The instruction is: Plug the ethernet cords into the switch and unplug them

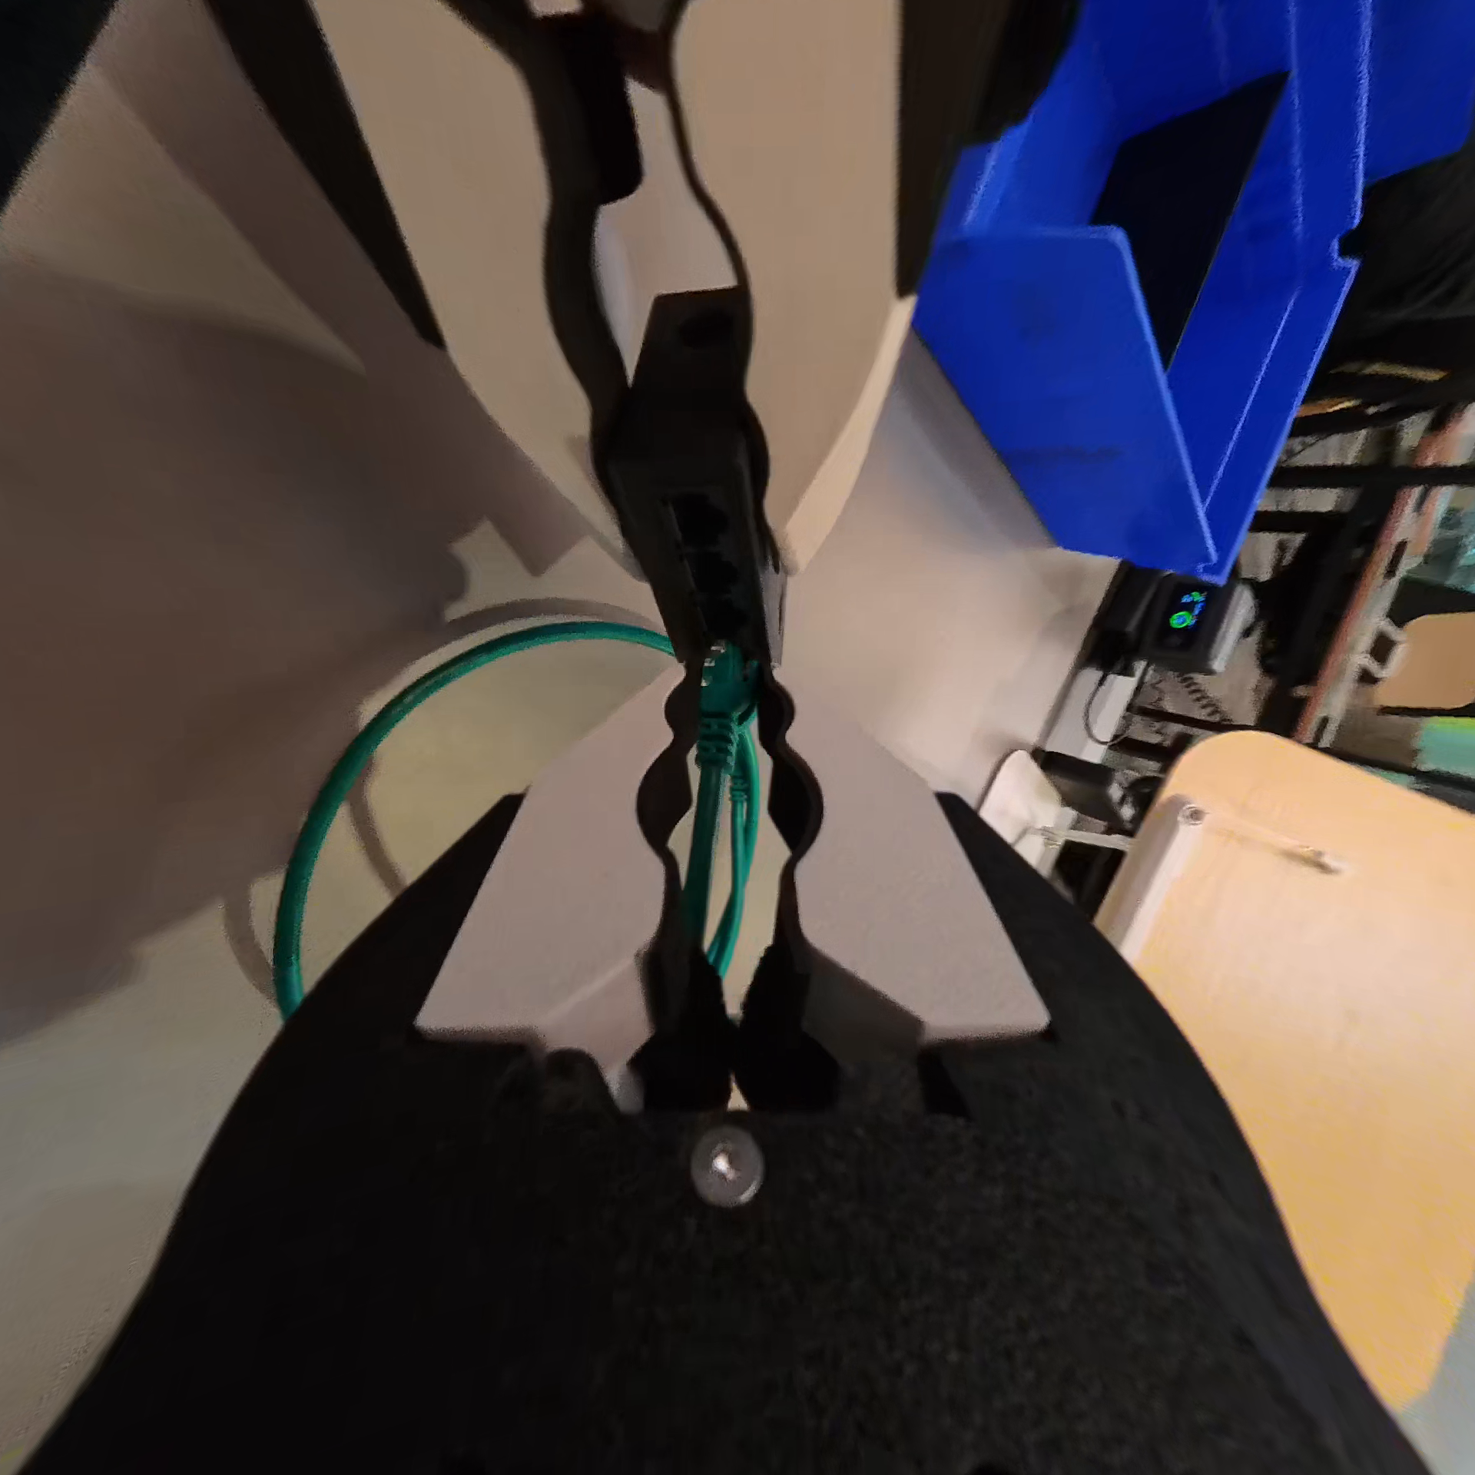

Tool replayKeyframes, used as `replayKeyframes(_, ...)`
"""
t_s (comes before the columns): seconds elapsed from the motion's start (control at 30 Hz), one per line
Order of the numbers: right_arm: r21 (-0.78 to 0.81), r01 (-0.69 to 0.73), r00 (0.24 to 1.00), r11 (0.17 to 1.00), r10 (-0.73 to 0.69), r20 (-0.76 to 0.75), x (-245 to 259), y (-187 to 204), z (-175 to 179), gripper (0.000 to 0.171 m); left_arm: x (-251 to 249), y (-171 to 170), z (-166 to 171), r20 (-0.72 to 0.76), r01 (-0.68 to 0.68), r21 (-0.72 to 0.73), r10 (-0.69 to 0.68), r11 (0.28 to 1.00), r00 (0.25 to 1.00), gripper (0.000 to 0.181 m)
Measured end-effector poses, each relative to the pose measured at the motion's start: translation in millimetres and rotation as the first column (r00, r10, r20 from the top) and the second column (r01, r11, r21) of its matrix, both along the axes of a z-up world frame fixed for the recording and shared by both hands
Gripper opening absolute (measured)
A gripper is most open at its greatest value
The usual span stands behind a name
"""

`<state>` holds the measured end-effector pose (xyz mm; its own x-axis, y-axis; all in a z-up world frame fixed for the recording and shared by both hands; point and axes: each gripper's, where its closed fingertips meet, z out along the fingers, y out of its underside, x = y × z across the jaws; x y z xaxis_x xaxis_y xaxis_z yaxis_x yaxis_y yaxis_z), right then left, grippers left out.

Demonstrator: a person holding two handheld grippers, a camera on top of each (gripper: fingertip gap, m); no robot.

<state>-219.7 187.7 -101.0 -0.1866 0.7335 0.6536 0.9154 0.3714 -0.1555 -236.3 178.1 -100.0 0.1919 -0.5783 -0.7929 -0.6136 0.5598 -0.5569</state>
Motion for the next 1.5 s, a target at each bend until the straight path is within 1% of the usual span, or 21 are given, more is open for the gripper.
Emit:
replayKeyframes(0.03, 0.019, -0.007, 1.000, 1.000, 0.006, 0.022, 0.5, 0.2, -1.1, 0.013, 0.3, 0.0, -0.9, -0.008, 0.001, -0.003, -0.001, 1.000, 1.000, 0.027)
replayKeyframes(0.2, -0.001, -0.010, 0.999, 1.000, 0.010, 0.053, 2.7, -3.2, -5.4, 0.012, 1.7, -2.4, -4.4, -0.016, 0.013, -0.023, -0.013, 1.000, 1.000, 0.027)
replayKeyframes(0.37, 0.027, -0.026, 0.999, 0.999, 0.026, 0.021, 1.9, -0.2, -4.1, 0.012, 1.8, -1.2, -3.3, -0.008, -0.001, -0.017, 0.001, 1.000, 1.000, 0.027)
replayKeyframes(0.47, -0.064, 0.051, 0.997, 0.997, -0.055, -0.050, 2.9, -2.2, -6.9, 0.015, 2.5, -1.4, -6.0, -0.016, 0.004, 0.001, -0.004, 1.000, 1.000, 0.027)
replayKeyframes(0.57, -0.130, 0.140, 0.975, 0.981, -0.160, -0.154, 6.6, -0.1, -3.4, 0.019, 0.6, 2.5, -6.0, -0.039, -0.019, 0.065, 0.022, 0.998, 0.999, 0.027)
replayKeyframes(0.63, -0.248, 0.233, 0.922, 0.940, -0.295, -0.253, 9.7, 1.9, -0.4, 0.024, -1.8, 5.3, -9.0, -0.063, -0.024, 0.115, 0.032, 0.993, 0.998, 0.027)
replayKeyframes(0.73, -0.500, 0.327, 0.777, 0.802, -0.530, -0.341, 11.7, 4.7, -3.9, 0.030, -3.3, 8.5, -8.3, -0.078, -0.034, 0.186, 0.049, 0.982, 0.996, 0.027)
replayKeyframes(0.83, -0.701, 0.233, 0.630, 0.674, -0.654, -0.419, -0.3, 2.3, -0.6, 0.024, -1.8, 6.9, -5.8, -0.074, -0.031, 0.210, 0.047, 0.977, 0.996, 0.027)
replayKeyframes(0.87, -0.738, 0.210, 0.595, 0.642, -0.682, -0.424, -1.8, 3.0, -2.1, 0.021, -1.8, 6.6, -5.1, -0.073, -0.034, 0.217, 0.051, 0.975, 0.996, 0.027)
replayKeyframes(0.9, -0.760, 0.206, 0.587, 0.617, -0.699, -0.409, -1.1, 2.7, -7.3, 0.018, -2.1, 6.8, -4.3, -0.074, -0.039, 0.225, 0.057, 0.973, 0.996, 0.027)
replayKeyframes(0.97, -0.775, 0.194, 0.565, 0.601, -0.714, -0.413, -1.9, 2.8, -11.8, 0.012, -2.9, 8.4, -3.6, -0.074, -0.056, 0.221, 0.074, 0.974, 0.995, 0.027)
replayKeyframes(1.0, -0.778, 0.184, 0.541, 0.601, -0.723, -0.430, -2.7, 3.6, -10.8, 0.012, -3.7, 9.5, -3.2, -0.071, -0.061, 0.220, 0.079, 0.974, 0.994, 0.027)
replayKeyframes(1.07, -0.774, 0.181, 0.523, 0.606, -0.726, -0.446, -2.7, 3.7, -9.4, 0.012, -3.9, 10.2, -2.2, -0.056, -0.066, 0.215, 0.080, 0.974, 0.995, 0.027)
replayKeyframes(1.17, -0.751, 0.235, 0.541, 0.618, -0.724, -0.427, 3.5, 3.9, -9.1, 0.012, 0.2, 12.7, -8.6, -0.058, -0.080, 0.148, 0.089, 0.986, 0.994, 0.029)
replayKeyframes(1.2, -0.751, 0.238, 0.553, 0.616, -0.721, -0.416, 3.6, 1.9, -9.7, 0.012, 0.5, 16.5, -14.3, -0.072, -0.108, 0.116, 0.117, 0.987, 0.991, 0.033)
replayKeyframes(1.23, -0.766, 0.229, 0.564, 0.601, -0.724, -0.399, 1.0, -2.8, -10.1, 0.012, -0.4, 21.7, -22.8, -0.105, -0.140, 0.096, 0.150, 0.986, 0.983, 0.043)
replayKeyframes(1.27, -0.765, 0.250, 0.570, 0.594, -0.729, -0.379, -0.1, -5.2, -12.2, 0.012, -1.5, 25.4, -30.3, -0.139, -0.161, 0.092, 0.173, 0.983, 0.975, 0.045)
replayKeyframes(1.3, -0.748, 0.294, 0.584, 0.595, -0.731, -0.352, 0.7, -6.3, -16.7, 0.012, -0.2, 24.9, -30.8, -0.140, -0.152, 0.111, 0.167, 0.982, 0.976, 0.034)
replayKeyframes(1.33, -0.735, 0.319, 0.588, 0.598, -0.733, -0.341, -0.1, -6.9, -18.9, 0.012, 1.5, 22.6, -29.3, -0.139, -0.134, 0.132, 0.153, 0.982, 0.978, 0.032)
replayKeyframes(1.43, -0.757, 0.321, 0.543, 0.570, -0.765, -0.346, -0.3, -5.4, -17.4, 0.012, 0.6, 25.5, -27.8, -0.143, -0.153, 0.121, 0.169, 0.981, 0.975, 0.031)
replayKeyframes(1.5, -0.764, 0.317, 0.529, 0.562, -0.774, -0.350, 0.5, -4.9, -17.2, 0.012, -0.3, 27.6, -27.8, -0.152, -0.175, 0.110, 0.190, 0.978, 0.970, 0.032)
